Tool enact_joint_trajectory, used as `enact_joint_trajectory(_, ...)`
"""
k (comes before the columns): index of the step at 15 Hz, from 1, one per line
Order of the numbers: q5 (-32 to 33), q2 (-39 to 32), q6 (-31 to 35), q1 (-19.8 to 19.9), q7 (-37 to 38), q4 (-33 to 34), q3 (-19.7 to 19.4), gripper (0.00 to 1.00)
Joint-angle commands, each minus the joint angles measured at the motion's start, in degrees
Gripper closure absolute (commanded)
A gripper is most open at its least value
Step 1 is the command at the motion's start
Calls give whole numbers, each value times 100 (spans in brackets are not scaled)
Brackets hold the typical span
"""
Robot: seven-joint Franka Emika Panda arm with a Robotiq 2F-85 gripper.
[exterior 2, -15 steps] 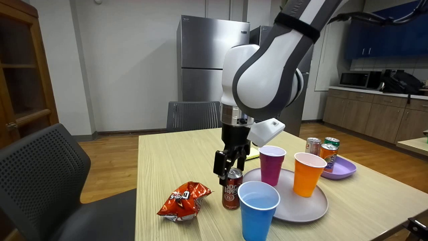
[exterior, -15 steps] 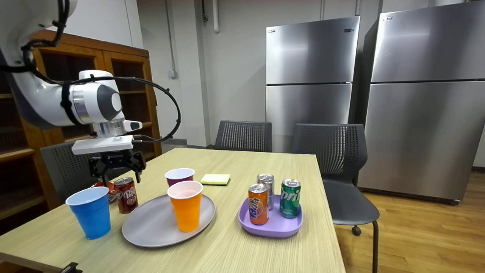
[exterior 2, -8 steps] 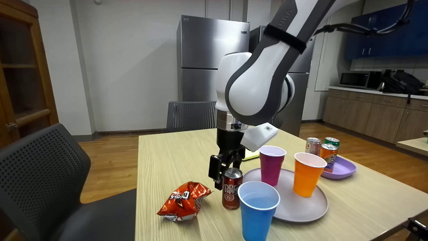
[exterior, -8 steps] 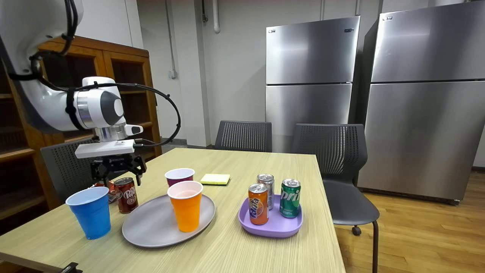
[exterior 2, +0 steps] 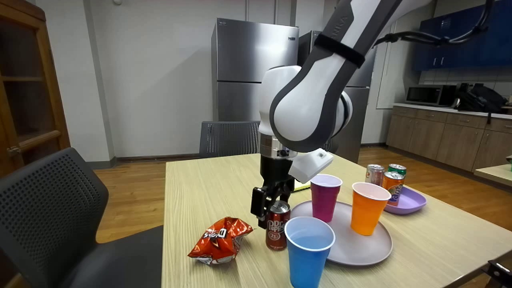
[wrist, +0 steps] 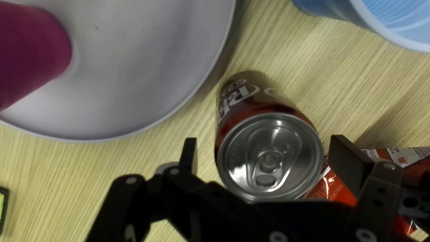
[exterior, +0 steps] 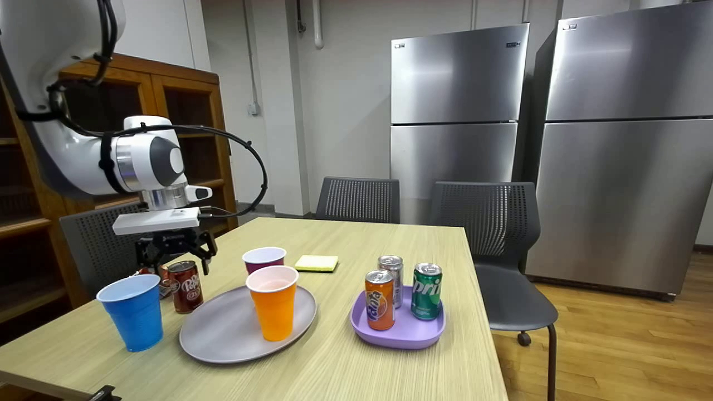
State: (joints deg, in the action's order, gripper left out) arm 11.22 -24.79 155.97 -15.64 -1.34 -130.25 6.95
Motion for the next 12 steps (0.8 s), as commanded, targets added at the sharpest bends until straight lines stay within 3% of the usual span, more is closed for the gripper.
enact_joint_trajectory(1,92,49,-66,-69,170,-4,-65,0)
enact_joint_trajectory(2,86,50,-68,-64,161,-9,-62,0)
enact_joint_trajectory(3,83,58,-71,-64,160,-20,-60,25)
enact_joint_trajectory(4,77,85,-84,-63,154,-48,-49,26)
enact_joint_trajectory(8,70,174,-61,-55,158,-152,-43,58)
enact_joint_trajectory(12,55,248,-27,-29,158,-250,-43,62)
